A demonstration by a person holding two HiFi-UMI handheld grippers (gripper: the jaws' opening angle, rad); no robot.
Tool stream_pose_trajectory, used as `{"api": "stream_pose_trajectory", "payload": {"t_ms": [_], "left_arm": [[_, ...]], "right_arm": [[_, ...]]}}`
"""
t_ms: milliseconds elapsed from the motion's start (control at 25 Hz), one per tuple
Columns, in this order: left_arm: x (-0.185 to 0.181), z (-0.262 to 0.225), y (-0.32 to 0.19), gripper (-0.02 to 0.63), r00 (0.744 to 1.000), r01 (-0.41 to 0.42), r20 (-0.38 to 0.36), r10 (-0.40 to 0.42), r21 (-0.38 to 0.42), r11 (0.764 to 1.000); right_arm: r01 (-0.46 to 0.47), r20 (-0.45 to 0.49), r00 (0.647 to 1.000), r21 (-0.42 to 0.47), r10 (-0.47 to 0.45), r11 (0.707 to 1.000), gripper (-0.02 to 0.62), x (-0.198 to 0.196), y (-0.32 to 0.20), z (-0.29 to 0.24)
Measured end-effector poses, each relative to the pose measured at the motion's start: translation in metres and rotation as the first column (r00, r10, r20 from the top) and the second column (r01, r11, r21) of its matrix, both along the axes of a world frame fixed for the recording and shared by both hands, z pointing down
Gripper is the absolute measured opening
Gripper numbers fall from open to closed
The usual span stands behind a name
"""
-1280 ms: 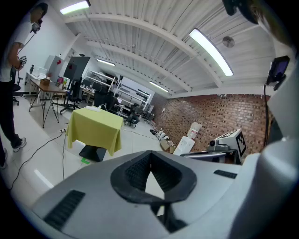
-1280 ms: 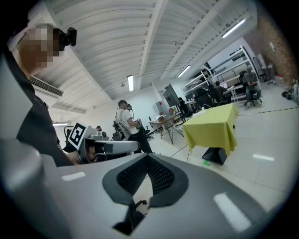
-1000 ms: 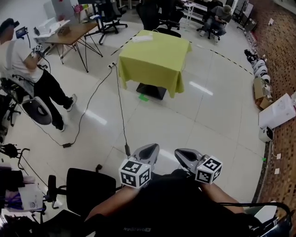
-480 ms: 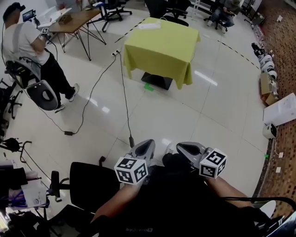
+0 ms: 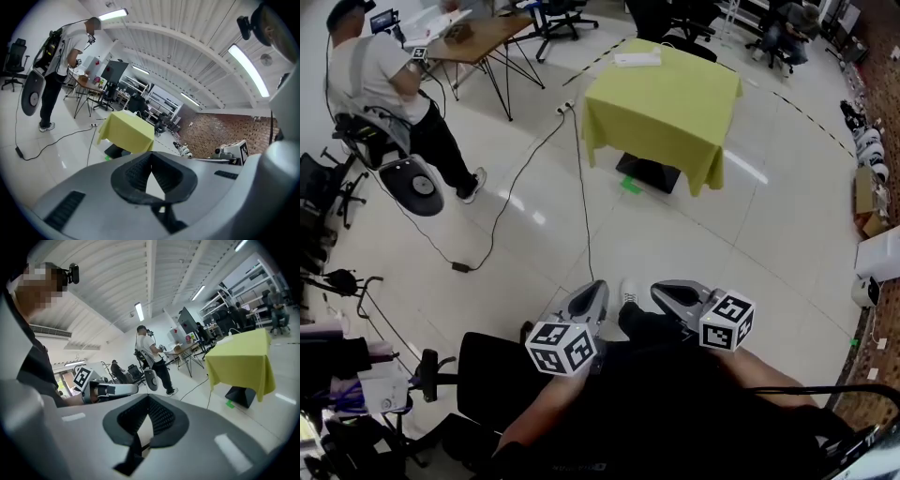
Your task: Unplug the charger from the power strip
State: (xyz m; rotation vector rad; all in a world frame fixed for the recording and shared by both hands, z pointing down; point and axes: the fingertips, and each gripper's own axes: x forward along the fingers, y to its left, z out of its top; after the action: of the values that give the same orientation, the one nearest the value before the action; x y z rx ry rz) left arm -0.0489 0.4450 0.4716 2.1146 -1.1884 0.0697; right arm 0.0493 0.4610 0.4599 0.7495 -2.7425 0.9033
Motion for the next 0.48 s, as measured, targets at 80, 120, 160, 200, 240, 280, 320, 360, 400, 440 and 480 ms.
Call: {"api": "stream_pose_trajectory", "payload": {"t_ms": [80, 120, 160, 200, 240, 280, 320, 360, 400, 440, 480], "left_arm": [[-0.022, 0.003, -0.019, 0.005, 0.999, 0.032, 0.012, -0.031, -0.026, 0.999], [-0.031, 0.004, -0.031, 0.005, 0.999, 0.046, 0.017, -0.045, -0.036, 0.998], [-0.039, 0.004, -0.044, 0.005, 0.998, 0.058, 0.021, -0.057, -0.039, 0.998], [-0.045, 0.002, -0.06, 0.005, 0.997, 0.069, 0.027, -0.068, -0.036, 0.997], [-0.05, -0.001, -0.077, 0.005, 0.996, 0.079, 0.033, -0.078, -0.027, 0.997], [-0.053, -0.006, -0.094, 0.005, 0.995, 0.089, 0.037, -0.088, -0.013, 0.996], [-0.057, -0.013, -0.111, 0.005, 0.994, 0.099, 0.04, -0.099, 0.006, 0.995], [-0.062, -0.02, -0.126, 0.005, 0.993, 0.109, 0.043, -0.11, 0.028, 0.994], [-0.067, -0.026, -0.141, 0.005, 0.992, 0.117, 0.049, -0.12, 0.05, 0.992], [-0.073, -0.031, -0.154, 0.005, 0.99, 0.124, 0.059, -0.128, 0.07, 0.99], [-0.079, -0.032, -0.167, 0.005, 0.988, 0.131, 0.069, -0.137, 0.084, 0.988]], "right_arm": [[0.024, 0.008, 1.0, 0.007, -0.024, 1.0, 0.002, -0.018, -0.027, -0.005], [0.03, 0.011, 0.999, 0.012, -0.03, 0.999, 0.002, -0.024, -0.043, -0.008], [0.032, 0.015, 0.999, 0.016, -0.032, 0.999, 0.002, -0.028, -0.061, -0.011], [0.03, 0.021, 0.999, 0.018, -0.031, 0.999, 0.002, -0.03, -0.079, -0.014], [0.028, 0.031, 0.999, 0.016, -0.028, 0.999, 0.002, -0.032, -0.098, -0.016], [0.026, 0.043, 0.999, 0.012, -0.027, 1.0, 0.002, -0.035, -0.115, -0.019], [0.029, 0.055, 0.998, 0.009, -0.029, 1.0, 0.002, -0.038, -0.131, -0.023], [0.035, 0.063, 0.997, 0.012, -0.036, 0.999, 0.002, -0.043, -0.143, -0.026], [0.043, 0.067, 0.997, 0.02, -0.045, 0.999, 0.002, -0.048, -0.155, -0.028], [0.049, 0.07, 0.996, 0.029, -0.051, 0.998, 0.002, -0.054, -0.166, -0.03], [0.05, 0.073, 0.996, 0.033, -0.052, 0.998, 0.002, -0.059, -0.177, -0.029]]}}
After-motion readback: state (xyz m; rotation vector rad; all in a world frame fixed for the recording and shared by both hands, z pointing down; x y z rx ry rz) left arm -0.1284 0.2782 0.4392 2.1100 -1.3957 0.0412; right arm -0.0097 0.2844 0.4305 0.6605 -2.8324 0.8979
